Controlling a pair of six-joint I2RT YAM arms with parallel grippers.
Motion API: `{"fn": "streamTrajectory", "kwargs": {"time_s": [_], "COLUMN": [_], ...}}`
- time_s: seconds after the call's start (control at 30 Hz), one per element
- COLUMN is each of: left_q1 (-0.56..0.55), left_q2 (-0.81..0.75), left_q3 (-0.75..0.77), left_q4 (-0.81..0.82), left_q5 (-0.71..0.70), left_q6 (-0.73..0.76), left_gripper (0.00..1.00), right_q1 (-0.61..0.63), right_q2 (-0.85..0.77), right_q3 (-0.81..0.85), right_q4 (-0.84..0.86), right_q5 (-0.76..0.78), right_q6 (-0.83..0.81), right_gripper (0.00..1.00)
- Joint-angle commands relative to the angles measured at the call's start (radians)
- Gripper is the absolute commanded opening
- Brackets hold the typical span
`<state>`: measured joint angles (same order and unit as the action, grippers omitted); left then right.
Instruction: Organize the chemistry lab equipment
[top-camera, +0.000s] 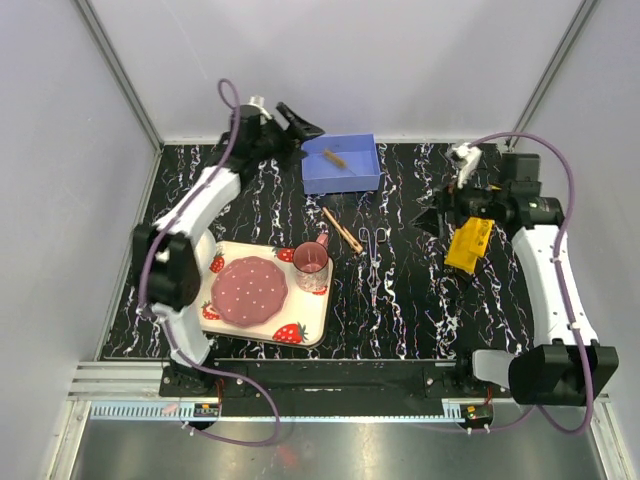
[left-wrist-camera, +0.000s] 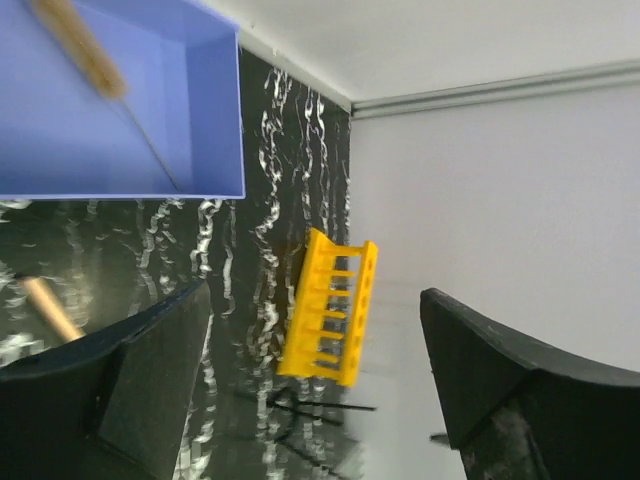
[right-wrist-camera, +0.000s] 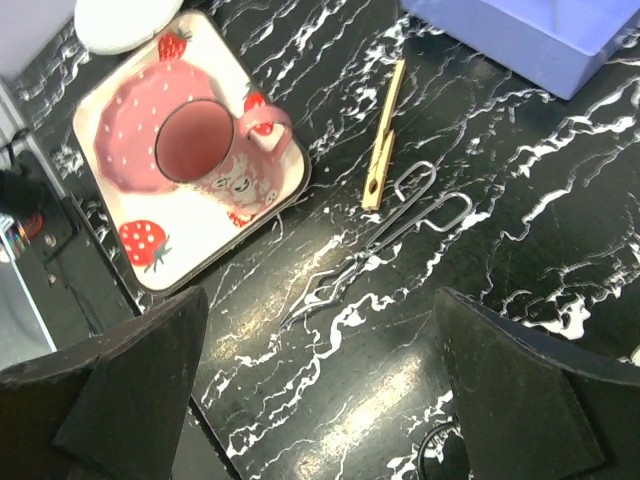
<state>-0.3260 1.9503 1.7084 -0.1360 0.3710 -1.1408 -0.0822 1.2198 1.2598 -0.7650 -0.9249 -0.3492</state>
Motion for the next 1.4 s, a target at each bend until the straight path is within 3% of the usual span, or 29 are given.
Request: {"fn": "streamTrajectory", "kwargs": {"time_s": [0.0,0.07,0.2,0.3,0.43,0.63,0.8,0.93,1.17,1.37], "left_q1": [0.044,0.054,0.099,0.154,0.220,0.223,0.222,0.222,0.222,0.222], "left_q2": [-0.334,-0.486,-0.706,-0.848,-0.959,-1.121,-1.235,-1.284,-1.306,-1.286], "left_q3": [-0.241,-0.365,-0.559,-0.694,-0.809,-1.001,-1.044,-1.063,-1.067,-1.066], "left_q4": [0.023,0.006,-0.013,-0.028,-0.095,-0.163,-0.198,-0.224,-0.240,-0.241], "left_q5": [-0.061,-0.111,-0.190,-0.173,-0.113,-0.072,-0.070,-0.075,-0.083,-0.073], "left_q6": [0.350,0.472,0.588,0.644,0.685,0.708,0.725,0.728,0.721,0.717], "left_gripper": [0.92,0.99,0.99,0.99,0.99,0.99,0.99,0.99,0.99,0.99], "right_q1": [0.169,0.225,0.321,0.370,0.441,0.487,0.532,0.556,0.585,0.607], "right_q2": [0.049,0.073,0.162,0.210,0.271,0.418,0.575,0.699,0.854,0.931], "right_q3": [0.069,0.082,0.127,0.144,0.139,0.200,0.301,0.403,0.515,0.543], "right_q4": [-0.131,-0.132,-0.157,-0.155,-0.123,-0.042,-0.043,-0.071,-0.091,-0.089], "right_q5": [0.209,0.250,0.329,0.389,0.458,0.577,0.597,0.610,0.644,0.669], "right_q6": [-0.128,-0.129,-0.134,-0.143,-0.128,-0.051,-0.025,0.009,0.023,0.032], "right_gripper": [1.00,1.00,1.00,1.00,1.00,1.00,0.96,0.80,0.65,0.59]}}
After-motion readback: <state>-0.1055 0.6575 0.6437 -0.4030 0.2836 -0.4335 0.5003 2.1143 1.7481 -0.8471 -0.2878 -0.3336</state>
